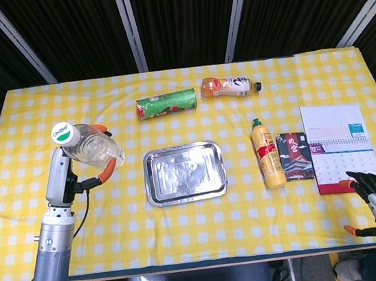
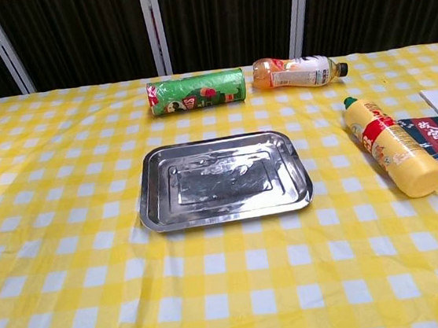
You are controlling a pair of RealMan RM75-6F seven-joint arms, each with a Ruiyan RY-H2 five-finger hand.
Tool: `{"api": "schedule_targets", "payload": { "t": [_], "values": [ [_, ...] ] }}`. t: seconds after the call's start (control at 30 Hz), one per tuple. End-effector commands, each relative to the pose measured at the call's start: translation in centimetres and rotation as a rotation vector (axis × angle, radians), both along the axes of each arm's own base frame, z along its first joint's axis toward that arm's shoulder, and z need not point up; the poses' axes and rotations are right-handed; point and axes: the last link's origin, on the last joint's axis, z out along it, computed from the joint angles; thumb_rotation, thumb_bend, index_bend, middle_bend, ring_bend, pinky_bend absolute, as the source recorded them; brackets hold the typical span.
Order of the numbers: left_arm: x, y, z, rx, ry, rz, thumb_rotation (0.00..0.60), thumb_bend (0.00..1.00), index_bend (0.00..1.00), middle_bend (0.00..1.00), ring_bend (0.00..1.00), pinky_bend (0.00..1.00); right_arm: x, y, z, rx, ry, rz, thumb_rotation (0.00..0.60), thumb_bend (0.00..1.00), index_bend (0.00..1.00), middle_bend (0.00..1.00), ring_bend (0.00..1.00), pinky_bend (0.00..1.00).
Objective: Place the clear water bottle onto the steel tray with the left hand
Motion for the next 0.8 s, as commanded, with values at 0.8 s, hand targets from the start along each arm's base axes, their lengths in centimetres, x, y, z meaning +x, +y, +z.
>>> {"api": "schedule_targets", "payload": {
  "t": [0.8],
  "values": [
    [6.3,-1.7,3.9,0.115,-0.077,-0.228,0.6,0.51,0.55,0.57,0.33,0.37,0.0,-0.1,-0.4,0.014,0.005,-0.002,0.6,0.16,0.21,0.1,0.06,0.05]
  ]
}}
